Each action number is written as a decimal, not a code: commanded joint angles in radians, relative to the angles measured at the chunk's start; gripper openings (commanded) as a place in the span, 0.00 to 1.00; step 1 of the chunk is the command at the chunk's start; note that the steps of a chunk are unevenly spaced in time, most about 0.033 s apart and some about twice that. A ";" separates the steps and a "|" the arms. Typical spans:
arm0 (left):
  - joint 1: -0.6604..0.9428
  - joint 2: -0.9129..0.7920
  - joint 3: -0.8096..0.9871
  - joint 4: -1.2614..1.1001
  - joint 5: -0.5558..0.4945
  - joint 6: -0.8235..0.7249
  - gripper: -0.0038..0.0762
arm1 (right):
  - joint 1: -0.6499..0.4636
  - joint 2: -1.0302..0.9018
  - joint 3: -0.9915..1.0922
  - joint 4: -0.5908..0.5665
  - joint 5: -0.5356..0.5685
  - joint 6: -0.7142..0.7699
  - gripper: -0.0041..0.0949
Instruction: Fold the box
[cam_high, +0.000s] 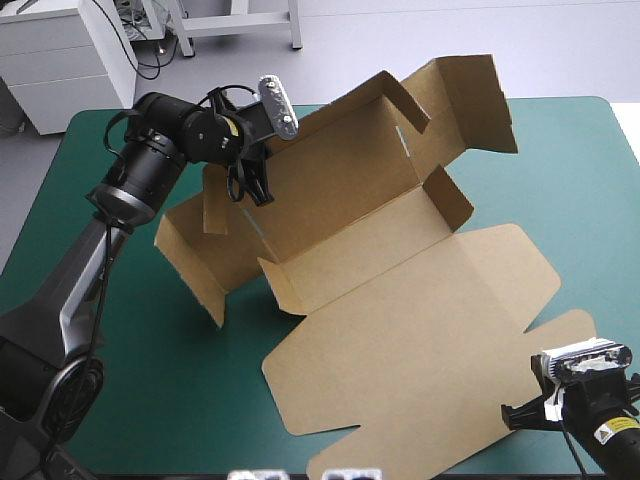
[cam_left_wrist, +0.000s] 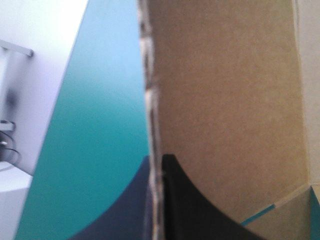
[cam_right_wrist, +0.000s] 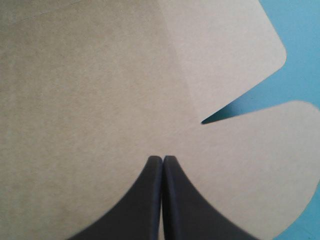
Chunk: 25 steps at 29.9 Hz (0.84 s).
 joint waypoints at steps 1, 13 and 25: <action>-0.068 -0.050 -0.029 0.103 -0.207 0.017 0.04 | 0.004 0.012 -0.026 0.009 -0.065 -0.002 0.02; -0.192 -0.007 0.014 0.252 -0.193 0.102 0.04 | 0.004 0.012 -0.026 0.009 -0.065 -0.002 0.02; -0.192 -0.009 0.139 0.342 -0.377 0.123 0.04 | 0.004 0.012 -0.026 0.013 -0.065 0.023 0.02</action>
